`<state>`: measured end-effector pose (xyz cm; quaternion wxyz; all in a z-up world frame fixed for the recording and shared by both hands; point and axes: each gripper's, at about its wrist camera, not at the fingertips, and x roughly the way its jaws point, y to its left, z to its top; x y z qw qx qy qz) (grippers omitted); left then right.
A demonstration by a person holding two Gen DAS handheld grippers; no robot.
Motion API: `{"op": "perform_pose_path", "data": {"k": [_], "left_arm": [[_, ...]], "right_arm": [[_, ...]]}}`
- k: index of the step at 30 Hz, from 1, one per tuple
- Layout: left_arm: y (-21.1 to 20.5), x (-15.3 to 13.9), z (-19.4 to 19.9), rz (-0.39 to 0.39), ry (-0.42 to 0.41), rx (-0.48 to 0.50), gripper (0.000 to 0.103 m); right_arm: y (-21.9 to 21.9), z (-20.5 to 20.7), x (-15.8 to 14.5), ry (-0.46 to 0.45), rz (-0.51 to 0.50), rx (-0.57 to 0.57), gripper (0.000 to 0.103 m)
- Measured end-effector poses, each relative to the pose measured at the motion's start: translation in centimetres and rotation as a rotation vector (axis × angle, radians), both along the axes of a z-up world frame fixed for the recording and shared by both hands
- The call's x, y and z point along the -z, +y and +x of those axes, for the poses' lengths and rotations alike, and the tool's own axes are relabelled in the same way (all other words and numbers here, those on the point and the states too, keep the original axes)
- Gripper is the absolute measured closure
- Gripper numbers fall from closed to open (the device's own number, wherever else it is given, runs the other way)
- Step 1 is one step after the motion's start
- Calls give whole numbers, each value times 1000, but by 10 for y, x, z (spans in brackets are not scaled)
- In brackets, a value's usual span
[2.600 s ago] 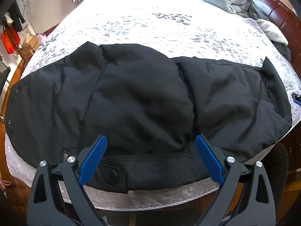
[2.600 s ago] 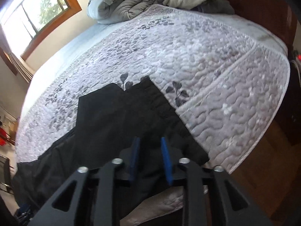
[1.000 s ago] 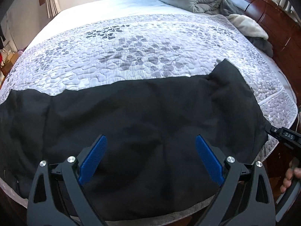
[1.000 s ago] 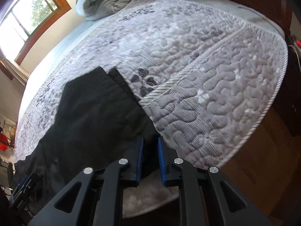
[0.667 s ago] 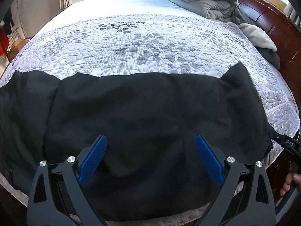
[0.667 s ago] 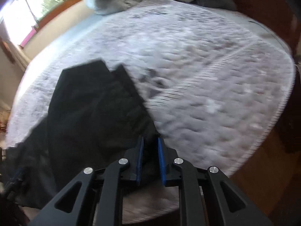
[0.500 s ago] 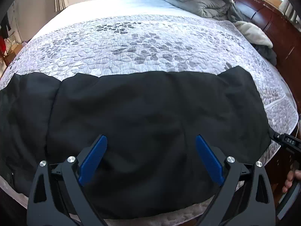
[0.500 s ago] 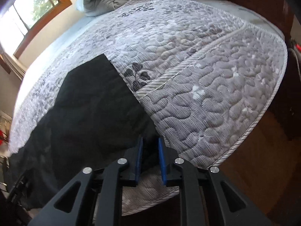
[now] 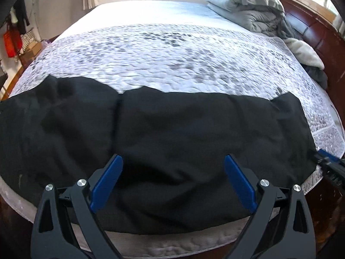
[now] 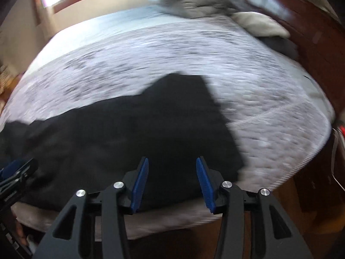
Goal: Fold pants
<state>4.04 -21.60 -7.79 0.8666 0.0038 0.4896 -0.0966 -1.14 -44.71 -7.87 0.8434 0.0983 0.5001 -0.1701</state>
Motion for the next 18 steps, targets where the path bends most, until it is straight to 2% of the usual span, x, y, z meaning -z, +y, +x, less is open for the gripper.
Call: {"op": "perform_pose_path", "data": {"k": [3, 6, 8, 10, 14, 18], "left_arm": [[21, 3, 2, 16, 7, -35, 8], [47, 12, 4, 28, 32, -73, 8], [63, 15, 3, 31, 37, -93, 8], [87, 14, 1, 24, 39, -120, 8], [148, 6, 1, 34, 28, -219, 8], [206, 0, 6, 24, 27, -341, 8]], "right_arm": [[25, 12, 10, 12, 26, -42, 56], [39, 21, 23, 65, 24, -50, 56], [41, 24, 38, 121, 49, -49, 56], [41, 25, 43, 138, 47, -43, 56], [44, 25, 38, 135, 37, -32, 56], [49, 29, 24, 78, 56, -36, 56]]}}
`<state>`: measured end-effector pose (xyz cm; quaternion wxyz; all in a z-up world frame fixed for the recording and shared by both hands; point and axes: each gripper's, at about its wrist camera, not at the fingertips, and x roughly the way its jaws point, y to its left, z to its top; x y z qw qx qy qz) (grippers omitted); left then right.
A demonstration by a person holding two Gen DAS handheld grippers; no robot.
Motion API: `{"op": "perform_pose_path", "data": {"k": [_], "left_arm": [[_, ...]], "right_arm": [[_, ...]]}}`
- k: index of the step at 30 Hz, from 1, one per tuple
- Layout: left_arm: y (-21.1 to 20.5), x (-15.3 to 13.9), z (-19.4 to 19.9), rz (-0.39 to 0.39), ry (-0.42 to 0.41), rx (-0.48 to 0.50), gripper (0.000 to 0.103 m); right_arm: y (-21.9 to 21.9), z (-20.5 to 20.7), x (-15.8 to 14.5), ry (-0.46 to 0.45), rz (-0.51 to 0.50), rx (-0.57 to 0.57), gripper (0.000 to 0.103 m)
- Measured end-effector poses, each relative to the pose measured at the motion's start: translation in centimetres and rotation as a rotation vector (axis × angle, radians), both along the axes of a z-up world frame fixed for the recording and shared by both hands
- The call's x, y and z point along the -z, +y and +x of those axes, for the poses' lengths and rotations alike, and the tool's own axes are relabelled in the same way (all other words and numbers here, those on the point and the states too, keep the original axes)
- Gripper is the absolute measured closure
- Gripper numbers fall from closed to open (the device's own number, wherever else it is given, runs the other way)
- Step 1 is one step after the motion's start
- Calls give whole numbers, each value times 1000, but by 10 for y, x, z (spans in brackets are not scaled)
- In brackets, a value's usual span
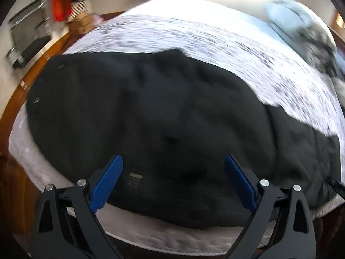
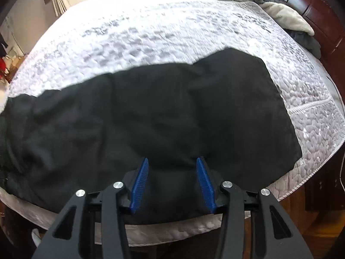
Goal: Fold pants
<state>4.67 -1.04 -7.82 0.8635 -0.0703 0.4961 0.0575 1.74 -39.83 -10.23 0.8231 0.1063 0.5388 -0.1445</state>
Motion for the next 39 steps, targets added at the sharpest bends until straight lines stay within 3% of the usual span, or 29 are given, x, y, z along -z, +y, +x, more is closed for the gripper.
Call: {"op": "perform_pose_path", "data": {"k": [3, 6, 9, 13, 17, 22, 25, 28, 33, 34, 36, 38, 39], "left_arm": [[21, 0, 3, -6, -3, -48, 8], [25, 1, 6, 3, 0, -57, 8], [21, 2, 4, -21, -11, -55, 8], [6, 8, 5, -35, -9, -34, 8], [-17, 6, 7, -11, -22, -8, 8], [-63, -1, 15, -94, 3, 103, 8], [-94, -1, 20, -99, 25, 191, 8], [-113, -2, 19, -79, 21, 248, 8], [-118, 6, 20, -59, 38, 255, 8], [-116, 7, 20, -65, 48, 247, 8], [-111, 9, 18, -84, 61, 232, 8], [-108, 10, 18, -91, 60, 224, 8], [-108, 11, 18, -88, 59, 223, 8]], "right_arm": [[-22, 6, -9, -36, 18, 36, 56], [-71, 22, -21, -69, -16, 118, 54], [-131, 43, -22, -60, 15, 150, 45], [-163, 70, -17, 13, 10, 58, 41], [-118, 93, -25, 1, -22, -214, 41], [-50, 117, -18, 24, -7, -467, 42], [-10, 128, -5, 46, -43, -611, 42], [11, 138, 7, 92, -50, -700, 41], [22, 149, 23, 137, -16, -777, 39], [23, 150, 25, 148, -8, -789, 43], [22, 152, 26, 147, 6, -801, 63], [23, 152, 25, 142, -8, -808, 92], [24, 151, 23, 131, -11, -812, 97]]}}
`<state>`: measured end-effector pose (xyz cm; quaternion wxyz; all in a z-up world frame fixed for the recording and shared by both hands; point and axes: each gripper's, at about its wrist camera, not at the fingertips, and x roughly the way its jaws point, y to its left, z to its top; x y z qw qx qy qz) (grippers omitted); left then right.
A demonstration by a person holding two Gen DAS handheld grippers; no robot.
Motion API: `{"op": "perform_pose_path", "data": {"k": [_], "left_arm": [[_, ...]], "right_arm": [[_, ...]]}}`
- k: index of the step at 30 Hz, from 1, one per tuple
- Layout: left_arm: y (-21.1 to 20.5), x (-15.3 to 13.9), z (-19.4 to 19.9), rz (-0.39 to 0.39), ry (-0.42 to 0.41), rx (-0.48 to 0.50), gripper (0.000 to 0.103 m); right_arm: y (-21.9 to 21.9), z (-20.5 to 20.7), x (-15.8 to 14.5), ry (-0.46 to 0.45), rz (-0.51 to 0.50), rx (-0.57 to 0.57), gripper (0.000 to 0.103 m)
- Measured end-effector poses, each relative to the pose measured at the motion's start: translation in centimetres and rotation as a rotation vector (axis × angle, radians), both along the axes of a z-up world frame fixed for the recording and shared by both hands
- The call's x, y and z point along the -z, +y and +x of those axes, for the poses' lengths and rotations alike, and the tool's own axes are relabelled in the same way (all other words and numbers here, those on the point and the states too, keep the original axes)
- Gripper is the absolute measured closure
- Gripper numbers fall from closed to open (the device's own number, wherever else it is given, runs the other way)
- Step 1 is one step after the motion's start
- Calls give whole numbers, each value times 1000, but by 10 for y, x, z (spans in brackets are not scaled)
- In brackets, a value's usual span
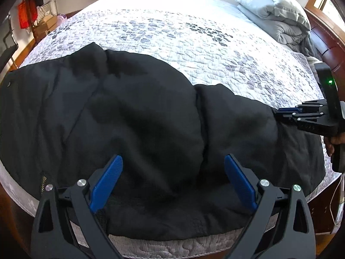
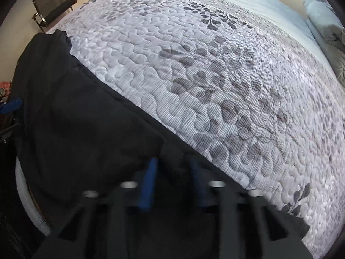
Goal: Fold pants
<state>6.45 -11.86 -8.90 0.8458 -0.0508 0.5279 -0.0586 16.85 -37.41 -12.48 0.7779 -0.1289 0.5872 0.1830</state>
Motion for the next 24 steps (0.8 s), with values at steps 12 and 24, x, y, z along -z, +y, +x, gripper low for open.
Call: {"op": "perform_pose_path", "data": {"k": [12, 24], "left_arm": [[-7, 6, 1, 26, 6, 20, 8], [-24, 11, -5, 60, 4, 70, 7]], "right_arm": [[-3, 9, -1, -38, 22, 71, 103], [-77, -39, -42, -175, 41, 329, 68]]}}
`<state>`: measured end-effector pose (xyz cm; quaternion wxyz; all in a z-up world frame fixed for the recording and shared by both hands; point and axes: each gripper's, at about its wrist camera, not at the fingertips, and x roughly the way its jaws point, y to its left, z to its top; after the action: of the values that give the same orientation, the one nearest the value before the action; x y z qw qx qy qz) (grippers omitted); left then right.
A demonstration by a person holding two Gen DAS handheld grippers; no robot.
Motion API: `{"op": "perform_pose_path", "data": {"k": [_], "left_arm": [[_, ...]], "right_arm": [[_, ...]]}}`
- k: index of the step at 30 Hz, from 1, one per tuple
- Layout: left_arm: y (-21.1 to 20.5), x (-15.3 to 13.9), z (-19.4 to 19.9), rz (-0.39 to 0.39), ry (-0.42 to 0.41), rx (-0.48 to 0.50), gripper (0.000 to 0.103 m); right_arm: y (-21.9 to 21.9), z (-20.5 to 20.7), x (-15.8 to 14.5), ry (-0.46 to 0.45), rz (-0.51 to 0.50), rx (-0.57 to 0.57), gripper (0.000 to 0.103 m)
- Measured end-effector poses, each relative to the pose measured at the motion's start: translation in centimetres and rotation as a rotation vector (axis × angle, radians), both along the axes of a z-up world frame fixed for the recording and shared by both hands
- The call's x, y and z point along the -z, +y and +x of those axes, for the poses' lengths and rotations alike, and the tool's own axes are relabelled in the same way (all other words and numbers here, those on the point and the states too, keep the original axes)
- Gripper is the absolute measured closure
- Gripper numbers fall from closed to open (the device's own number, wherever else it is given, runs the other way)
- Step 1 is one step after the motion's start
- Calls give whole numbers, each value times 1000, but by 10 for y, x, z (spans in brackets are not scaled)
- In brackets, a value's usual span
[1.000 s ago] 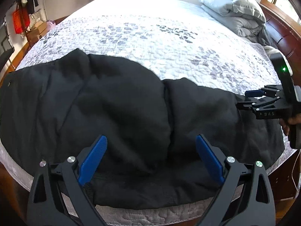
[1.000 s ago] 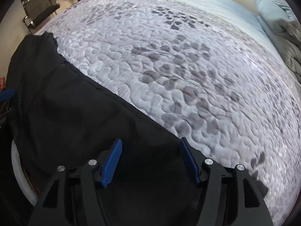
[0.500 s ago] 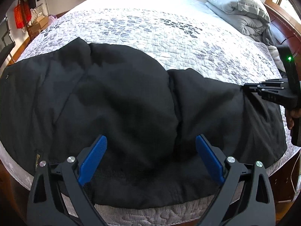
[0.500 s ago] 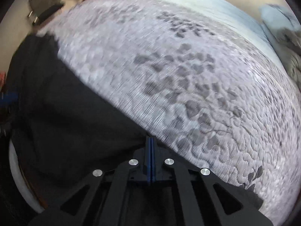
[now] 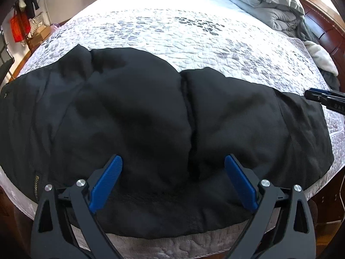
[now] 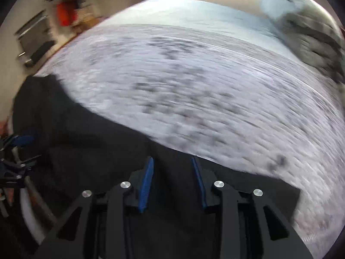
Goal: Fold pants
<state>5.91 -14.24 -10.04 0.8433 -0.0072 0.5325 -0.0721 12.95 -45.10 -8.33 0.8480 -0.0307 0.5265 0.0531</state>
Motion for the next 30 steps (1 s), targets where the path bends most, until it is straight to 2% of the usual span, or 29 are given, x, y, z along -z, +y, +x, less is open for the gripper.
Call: {"op": "perform_pose_path", "data": {"k": [5, 8, 11, 14, 18, 22, 24, 27, 30], "left_arm": [[-7, -5, -4, -3, -7, 16, 7], [-13, -7, -5, 4, -11, 29, 7], [-19, -7, -3, -8, -7, 22, 7], [-34, -10, 4, -42, -22, 13, 7], [-65, -13, 14, -30, -40, 37, 7], [-93, -13, 19, -15, -49, 69, 7], [-102, -10, 21, -8, -39, 81, 7], [-105, -9, 18, 6, -28, 96, 7], [-99, -6, 13, 21, -21, 97, 7]], "right_arm": [[-73, 1, 22, 55, 21, 216, 68], [-94, -9, 42, 107, 4, 275, 70], [-108, -22, 51, 105, 68, 321, 70], [-109, -28, 46, 86, 85, 355, 69], [-93, -46, 31, 72, 109, 392, 68], [-71, -70, 27, 82, 98, 430, 67], [-64, -86, 26, 78, 99, 450, 61], [-69, -116, 21, 70, 126, 524, 43], [-85, -160, 19, 62, 192, 624, 41]]}}
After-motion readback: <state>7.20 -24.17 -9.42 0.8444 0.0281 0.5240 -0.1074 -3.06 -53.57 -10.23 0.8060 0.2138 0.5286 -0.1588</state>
